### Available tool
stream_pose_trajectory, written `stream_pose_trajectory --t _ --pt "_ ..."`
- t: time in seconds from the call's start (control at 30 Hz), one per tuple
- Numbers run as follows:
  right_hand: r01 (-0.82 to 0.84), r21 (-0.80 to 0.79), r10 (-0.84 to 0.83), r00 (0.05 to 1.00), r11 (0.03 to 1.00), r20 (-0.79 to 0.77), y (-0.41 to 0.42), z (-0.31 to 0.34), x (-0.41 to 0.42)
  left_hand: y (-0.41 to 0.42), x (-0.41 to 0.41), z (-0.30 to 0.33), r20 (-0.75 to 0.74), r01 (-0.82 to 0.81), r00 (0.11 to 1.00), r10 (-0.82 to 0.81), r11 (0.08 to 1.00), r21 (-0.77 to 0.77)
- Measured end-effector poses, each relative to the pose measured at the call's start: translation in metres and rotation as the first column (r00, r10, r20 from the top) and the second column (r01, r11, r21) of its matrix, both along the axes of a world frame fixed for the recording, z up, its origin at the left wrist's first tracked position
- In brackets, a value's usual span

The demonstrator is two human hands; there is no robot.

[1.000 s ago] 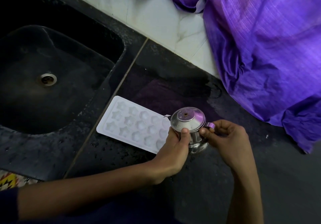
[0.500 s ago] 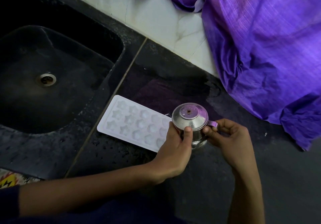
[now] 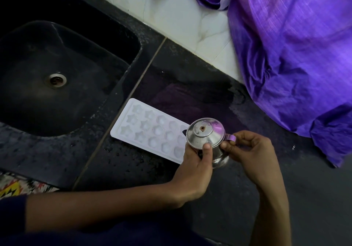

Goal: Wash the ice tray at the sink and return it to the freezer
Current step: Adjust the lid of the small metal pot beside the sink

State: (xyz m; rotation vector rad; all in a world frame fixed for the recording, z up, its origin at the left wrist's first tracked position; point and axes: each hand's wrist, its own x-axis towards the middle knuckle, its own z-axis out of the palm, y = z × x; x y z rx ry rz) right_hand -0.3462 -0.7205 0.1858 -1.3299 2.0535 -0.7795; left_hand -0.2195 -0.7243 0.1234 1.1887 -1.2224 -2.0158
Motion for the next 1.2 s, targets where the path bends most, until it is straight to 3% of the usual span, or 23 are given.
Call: stream_pose_trajectory --t 0.6,1.07,1.2 --pt "0.011 -0.017 -0.011 1.0 1.0 -0.001 0.005 0.001 -0.001 0.001 -0.002 -0.001 0.034 0.033 0.999 -0.035 0.998 0.055" --pt "0.048 -0.065 -0.044 0.997 0.997 0.06 0.01 -0.001 0.001 0.004 -0.002 -0.003 -0.009 -0.018 1.0 0.018 0.998 -0.054" --pt "0.071 -0.092 -0.057 0.988 0.993 0.147 0.013 -0.002 0.002 0.006 -0.006 -0.006 0.072 -0.054 0.995 0.066 0.987 -0.151"
